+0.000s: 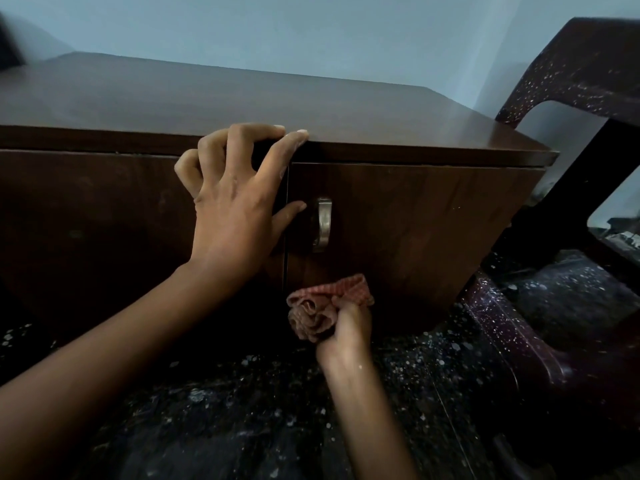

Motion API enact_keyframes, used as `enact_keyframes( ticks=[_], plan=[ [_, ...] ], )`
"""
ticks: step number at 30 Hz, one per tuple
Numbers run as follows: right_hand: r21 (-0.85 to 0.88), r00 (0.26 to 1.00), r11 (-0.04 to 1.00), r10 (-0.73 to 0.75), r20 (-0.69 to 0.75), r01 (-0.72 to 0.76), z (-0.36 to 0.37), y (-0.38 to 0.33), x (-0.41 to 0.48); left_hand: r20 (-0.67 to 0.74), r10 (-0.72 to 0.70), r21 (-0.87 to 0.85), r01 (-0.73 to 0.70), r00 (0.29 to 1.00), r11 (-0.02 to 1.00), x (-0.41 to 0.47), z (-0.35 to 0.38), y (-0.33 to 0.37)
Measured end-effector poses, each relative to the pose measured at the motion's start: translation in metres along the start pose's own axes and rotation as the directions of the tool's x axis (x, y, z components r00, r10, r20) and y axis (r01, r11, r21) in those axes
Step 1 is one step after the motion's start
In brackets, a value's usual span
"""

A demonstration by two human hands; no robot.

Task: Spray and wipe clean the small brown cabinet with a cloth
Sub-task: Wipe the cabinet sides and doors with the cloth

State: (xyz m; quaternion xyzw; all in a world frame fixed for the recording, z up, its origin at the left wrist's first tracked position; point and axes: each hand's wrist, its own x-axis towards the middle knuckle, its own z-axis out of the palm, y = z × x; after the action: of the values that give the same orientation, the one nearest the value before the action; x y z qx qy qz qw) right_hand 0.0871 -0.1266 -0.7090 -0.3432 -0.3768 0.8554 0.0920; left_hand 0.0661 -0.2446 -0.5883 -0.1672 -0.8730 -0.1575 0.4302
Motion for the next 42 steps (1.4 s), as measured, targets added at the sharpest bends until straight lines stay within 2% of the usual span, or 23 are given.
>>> enact_keyframes(
  ticks=[2,3,4,6,7,9,11,12,13,14,16,18,21,25,26,28,33,34,36,38,41,42],
  plan=[
    [-0.056,0.978,0.978,-0.205,-0.043,0.202,0.015,-0.023,-0.016,-0.008,0.001,0.004,-0.001,1.000,1.000,0.000,-0.002,0.001],
    [-0.112,0.936,0.932,-0.350,-0.030,0.345,0.022,-0.035,-0.024,-0.004,0.003,0.013,-0.003,1.000,1.000,0.000,-0.003,0.003],
    [-0.178,0.858,0.844,-0.513,0.011,0.507,0.027,-0.048,-0.033,-0.003,-0.008,0.009,0.008,1.000,1.000,-0.001,-0.003,0.004],
    [-0.300,0.591,0.536,-0.796,0.133,0.789,0.036,-0.063,-0.046,-0.005,-0.005,0.015,0.005,1.000,1.000,0.000,-0.005,0.004],
    [-0.372,0.459,0.366,-0.866,0.200,0.853,0.038,-0.066,-0.046,-0.005,-0.007,0.017,0.007,1.000,1.000,0.001,-0.005,0.004],
    [-0.502,0.246,0.021,-0.889,0.387,0.864,0.037,-0.064,-0.043,-0.009,-0.003,0.016,0.003,1.000,1.000,0.000,-0.004,0.002],
    [-0.541,0.055,-0.360,-0.794,0.605,0.760,0.028,-0.059,-0.032,-0.019,0.004,0.022,-0.003,1.000,1.000,0.000,-0.005,0.002],
    [-0.525,-0.011,-0.525,-0.714,0.700,0.669,0.021,-0.062,-0.025,-0.022,-0.002,0.012,0.002,1.000,1.000,0.000,-0.004,0.002],
    [-0.516,-0.049,-0.629,-0.660,0.750,0.582,0.016,-0.068,-0.016,-0.023,-0.002,0.009,0.003,1.000,1.000,0.000,-0.005,0.001],
    [-0.541,-0.076,-0.660,-0.667,0.741,0.521,0.011,-0.078,-0.007,-0.018,0.008,0.008,-0.008,1.000,1.000,0.000,-0.005,0.001],
    [-0.663,-0.070,-0.549,-0.794,0.603,0.509,0.002,-0.103,0.006,-0.014,0.029,0.005,-0.029,0.999,1.000,0.000,-0.006,-0.001],
    [-0.742,-0.009,-0.386,-0.890,0.456,0.547,-0.008,-0.130,0.018,-0.021,0.035,0.004,-0.035,0.999,0.999,0.001,-0.008,-0.001],
    [-0.762,0.083,-0.161,-0.959,0.270,0.627,-0.024,-0.171,0.038,-0.027,0.034,-0.003,-0.034,0.999,0.999,0.002,-0.008,0.000],
    [-0.696,0.272,0.196,-0.962,-0.001,0.691,-0.029,-0.194,0.045,-0.058,0.065,-0.013,-0.066,0.996,0.998,0.003,-0.012,-0.005],
    [-0.666,0.265,0.219,-0.964,-0.033,0.713,-0.027,-0.192,0.041,-0.067,0.073,-0.032,-0.075,0.995,0.997,0.003,-0.012,-0.006],
    [-0.635,0.199,0.166,-0.980,-0.019,0.755,-0.017,-0.177,0.028,-0.082,0.079,-0.083,-0.086,0.993,0.993,0.005,-0.016,-0.009],
    [-0.461,0.109,0.000,-0.972,0.210,0.887,0.012,-0.108,-0.012,-0.041,0.169,-0.118,-0.172,0.985,0.978,0.008,-0.030,-0.022],
    [-0.422,0.110,-0.007,-0.962,0.251,0.907,0.017,-0.097,-0.019,-0.023,0.198,-0.100,-0.199,0.980,0.975,0.008,-0.032,-0.025],
    [-0.347,0.156,0.038,-0.934,0.320,0.937,0.025,-0.078,-0.032,0.012,0.239,-0.050,-0.238,0.971,0.970,0.005,-0.036,-0.033],
    [-0.309,0.184,0.061,-0.904,0.386,0.949,0.031,-0.070,-0.042,0.020,0.208,0.001,-0.208,0.978,0.978,0.000,-0.040,-0.041],
    [-0.326,0.179,0.020,-0.868,0.464,0.945,0.033,-0.066,-0.048,0.028,0.159,0.051,-0.160,0.987,0.986,-0.008,-0.043,-0.051],
    [-0.346,0.215,0.046,-0.856,0.469,0.937,0.031,-0.062,-0.048,0.034,0.158,0.057,-0.160,0.987,0.985,-0.009,-0.044,-0.052]
  ],
)
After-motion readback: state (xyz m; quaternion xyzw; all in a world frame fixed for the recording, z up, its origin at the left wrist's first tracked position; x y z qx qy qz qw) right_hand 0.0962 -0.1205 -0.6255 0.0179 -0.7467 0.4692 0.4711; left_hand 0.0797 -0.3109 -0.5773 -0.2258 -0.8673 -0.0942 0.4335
